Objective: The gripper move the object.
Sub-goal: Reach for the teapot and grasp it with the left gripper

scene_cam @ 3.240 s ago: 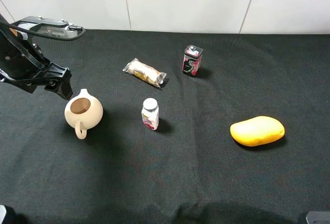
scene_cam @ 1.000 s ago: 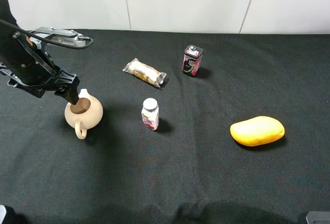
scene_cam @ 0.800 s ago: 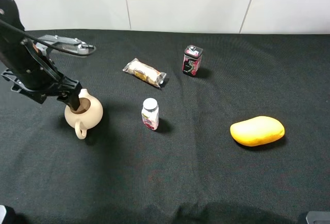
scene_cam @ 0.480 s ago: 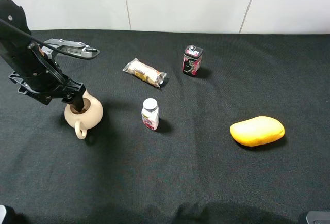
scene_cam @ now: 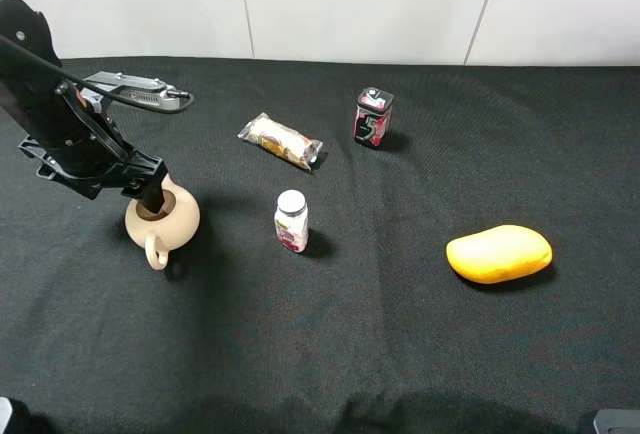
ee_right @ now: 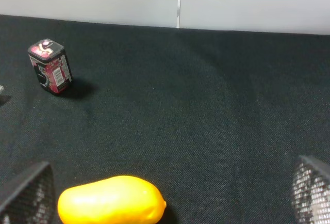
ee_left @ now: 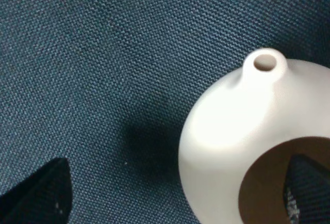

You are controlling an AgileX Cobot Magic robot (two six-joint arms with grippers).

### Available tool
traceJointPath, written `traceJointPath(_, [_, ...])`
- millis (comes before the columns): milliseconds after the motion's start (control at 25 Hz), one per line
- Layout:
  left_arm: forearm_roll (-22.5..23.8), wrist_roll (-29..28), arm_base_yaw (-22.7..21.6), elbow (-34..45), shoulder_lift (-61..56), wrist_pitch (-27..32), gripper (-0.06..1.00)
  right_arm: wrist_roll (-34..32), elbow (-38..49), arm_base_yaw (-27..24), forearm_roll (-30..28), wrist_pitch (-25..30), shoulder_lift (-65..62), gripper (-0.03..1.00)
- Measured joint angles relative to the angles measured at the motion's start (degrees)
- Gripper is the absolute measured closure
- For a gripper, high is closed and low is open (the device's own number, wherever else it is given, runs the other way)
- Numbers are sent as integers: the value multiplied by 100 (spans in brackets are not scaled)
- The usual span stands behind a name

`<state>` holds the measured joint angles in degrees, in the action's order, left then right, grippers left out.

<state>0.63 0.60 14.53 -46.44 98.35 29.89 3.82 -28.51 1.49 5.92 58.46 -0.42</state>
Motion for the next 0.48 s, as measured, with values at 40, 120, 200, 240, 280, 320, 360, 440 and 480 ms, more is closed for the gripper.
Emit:
traceJointPath(40, [0, 0, 0, 0, 40, 0, 9, 0, 0, 0, 0, 0, 0, 27])
traceJointPath(120, [0, 0, 0, 0, 193, -1, 9, 0, 0, 0, 0, 0, 0, 27])
traceJointPath(200, [-29, 11, 0, 0, 322, -6, 9, 0, 0, 0, 0, 0, 0, 27])
traceJointPath(240, [-63, 53, 0, 0, 377, -55, 9, 0, 0, 0, 0, 0, 0, 27])
traceJointPath(280, [-63, 69, 0, 0, 378, -87, 9, 0, 0, 0, 0, 0, 0, 27])
traceJointPath(320, [-63, 74, 0, 0, 384, -103, 9, 0, 0, 0, 0, 0, 0, 27])
traceJointPath(360, [-63, 83, 0, 0, 384, -118, 9, 0, 0, 0, 0, 0, 0, 27])
traceJointPath(440, [-63, 85, 0, 0, 384, -136, 9, 0, 0, 0, 0, 0, 0, 27])
traceJointPath(480, [-63, 85, 0, 0, 384, -141, 9, 0, 0, 0, 0, 0, 0, 27])
